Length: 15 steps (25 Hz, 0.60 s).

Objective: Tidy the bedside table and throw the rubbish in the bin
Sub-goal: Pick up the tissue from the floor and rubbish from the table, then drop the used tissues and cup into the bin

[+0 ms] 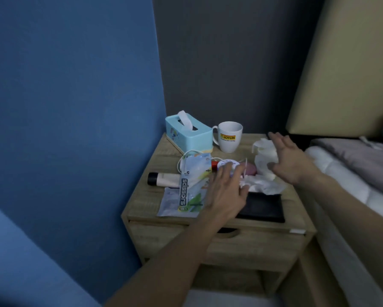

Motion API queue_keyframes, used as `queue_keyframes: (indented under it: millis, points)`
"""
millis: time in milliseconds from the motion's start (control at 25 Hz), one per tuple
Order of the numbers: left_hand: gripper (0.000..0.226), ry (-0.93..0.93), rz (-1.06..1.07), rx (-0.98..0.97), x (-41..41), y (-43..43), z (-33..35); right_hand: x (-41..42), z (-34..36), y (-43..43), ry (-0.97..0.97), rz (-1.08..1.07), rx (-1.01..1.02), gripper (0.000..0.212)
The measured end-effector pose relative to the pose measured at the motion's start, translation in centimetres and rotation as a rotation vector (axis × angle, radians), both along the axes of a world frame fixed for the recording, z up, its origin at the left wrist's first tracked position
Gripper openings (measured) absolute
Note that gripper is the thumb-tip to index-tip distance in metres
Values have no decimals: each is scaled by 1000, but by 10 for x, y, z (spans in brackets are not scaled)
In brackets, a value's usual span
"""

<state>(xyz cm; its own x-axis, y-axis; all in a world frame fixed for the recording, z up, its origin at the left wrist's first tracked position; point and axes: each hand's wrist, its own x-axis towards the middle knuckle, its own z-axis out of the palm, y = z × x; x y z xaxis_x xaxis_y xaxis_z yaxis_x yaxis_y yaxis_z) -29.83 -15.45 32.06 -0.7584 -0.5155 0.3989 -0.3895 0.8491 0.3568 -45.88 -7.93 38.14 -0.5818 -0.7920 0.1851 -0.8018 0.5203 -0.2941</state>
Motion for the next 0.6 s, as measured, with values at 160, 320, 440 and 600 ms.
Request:
queue_keyframes:
  millis: [160,320,440,600]
  points:
    - [38,-114,120,88,44,14,66,45,44,23,-77,107,-15,54]
    - [48,-293,213,390,117,46,169,109,133,40,-212,206,146,54]
    - [49,-485,300,589,165,61,256,149,209,46,-254,282,241,52]
    - [45,-429,450,580,211,64,332,188,279,25,-178,487,388,52]
